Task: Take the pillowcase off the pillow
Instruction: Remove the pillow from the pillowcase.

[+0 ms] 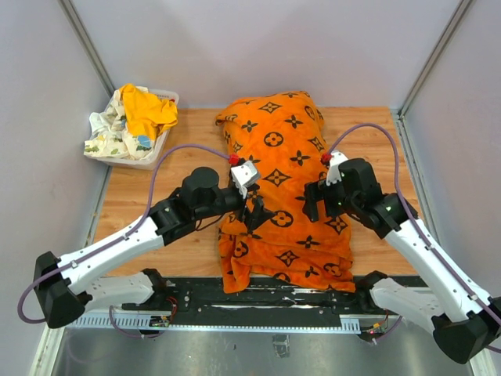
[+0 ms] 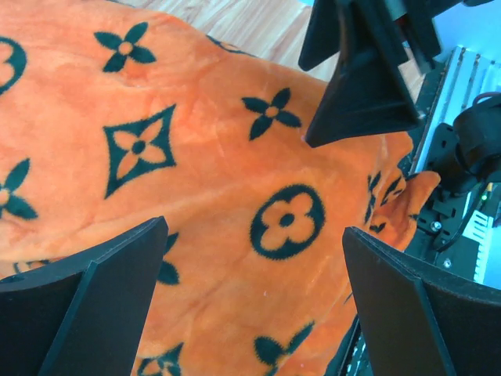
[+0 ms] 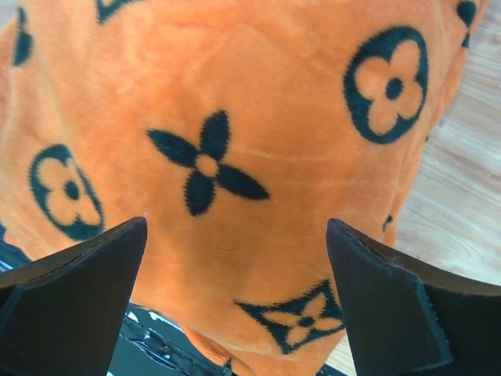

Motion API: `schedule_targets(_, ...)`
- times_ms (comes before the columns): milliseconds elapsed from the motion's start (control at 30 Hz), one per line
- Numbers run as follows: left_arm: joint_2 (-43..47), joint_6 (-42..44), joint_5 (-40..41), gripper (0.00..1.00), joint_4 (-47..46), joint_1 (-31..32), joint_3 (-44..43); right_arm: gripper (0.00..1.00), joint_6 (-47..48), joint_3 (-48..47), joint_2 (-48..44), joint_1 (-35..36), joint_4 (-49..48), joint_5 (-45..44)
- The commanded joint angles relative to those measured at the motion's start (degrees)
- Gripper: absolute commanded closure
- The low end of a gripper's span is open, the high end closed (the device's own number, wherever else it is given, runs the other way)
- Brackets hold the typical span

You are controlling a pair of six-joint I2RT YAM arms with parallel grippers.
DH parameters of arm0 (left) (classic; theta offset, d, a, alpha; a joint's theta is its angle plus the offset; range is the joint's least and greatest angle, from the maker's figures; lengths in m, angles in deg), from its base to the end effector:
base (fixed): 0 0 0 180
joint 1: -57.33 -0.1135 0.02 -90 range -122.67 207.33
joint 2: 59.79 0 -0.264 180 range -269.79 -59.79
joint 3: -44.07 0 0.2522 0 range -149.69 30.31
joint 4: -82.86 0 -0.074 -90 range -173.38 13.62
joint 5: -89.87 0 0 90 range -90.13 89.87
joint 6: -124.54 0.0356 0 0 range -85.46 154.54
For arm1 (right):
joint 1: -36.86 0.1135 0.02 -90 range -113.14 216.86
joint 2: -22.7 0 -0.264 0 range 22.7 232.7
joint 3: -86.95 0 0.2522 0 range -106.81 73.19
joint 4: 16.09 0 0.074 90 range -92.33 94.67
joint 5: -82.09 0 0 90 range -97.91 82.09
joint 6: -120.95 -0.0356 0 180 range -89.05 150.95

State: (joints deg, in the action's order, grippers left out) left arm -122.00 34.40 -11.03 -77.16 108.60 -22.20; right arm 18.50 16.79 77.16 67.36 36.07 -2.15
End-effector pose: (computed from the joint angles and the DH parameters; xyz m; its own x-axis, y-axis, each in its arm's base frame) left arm 0.1532 -0.2018 0.3350 -0.1738 0.2128 -0.9615 0.8794 0.4730 -0.0542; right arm 0.1682 0.1032 0.3315 -0.6239 -0.1185 -0.7725 -0.4506 0.8621 0.2316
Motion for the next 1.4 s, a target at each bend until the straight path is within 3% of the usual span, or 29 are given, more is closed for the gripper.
schedule_targets(0,-0.9,-2.4,-1.1,0.01,-5.3,0.8,3.7,0.05,0.6,1.1,2.3,1.4,4.2,-3.7)
schedule_targets(100,-3.6,-2.1,2.3,0.01,-7.8,0.9,7.6,0.22,-0.1,1.5,3.6,1.4,2.0,-4.5)
schedule_targets(133,-4.2,-2.2,8.7,0.01,-12.2,0.9,8.2,0.29,-0.1,1.4,3.7,1.3,1.0,-5.2)
schedule_targets(333,-13.3,-2.7,23.7,0.03,-22.1,0.7,7.3,0.71,0.8,1.2,6.1,-1.2,-5.0,-7.1)
schedule_targets(567,-27.7,-0.9,34.7,0.04,-22.0,-0.6,-5.8,0.87,-2.6,-3.6,13.5,-10.1,-15.8,-3.7)
schedule_targets(700,-34.9,-1.2,36.2,0.04,-16.8,-5.1,-17.4,0.89,-6.1,-10.2,21.4,-13.8,-21.1,-2.1)
schedule_targets(833,-37.6,-0.7,36.1,0.03,-16.1,-8.5,-25.0,0.8,-5.9,-19.5,28.4,-15.5,-22.0,-1.8)
schedule_targets(1067,-44.8,2.7,36.7,0.01,-8.7,-9.4,-39.8,0.76,-10.3,-34.1,40.9,-20.5,-23.4,3.6)
schedule_targets(1167,-45.1,3.2,33.1,0.01,-6.0,-9.4,-42.4,0.75,-11.6,-40.0,45.9,-22.5,-22.4,6.2)
schedule_targets(1267,-42.3,6.6,25.5,0.01,-4.0,-9.5,-41.5,0.61,-10.4,-41.0,46.5,-23.3,-21.0,8.9)
schedule_targets(1367,-37.5,10.9,17.4,0.01,-3.6,-9.5,-37.3,0.48,-10.0,-34.3,40.6,-23.0,-23.7,10.1)
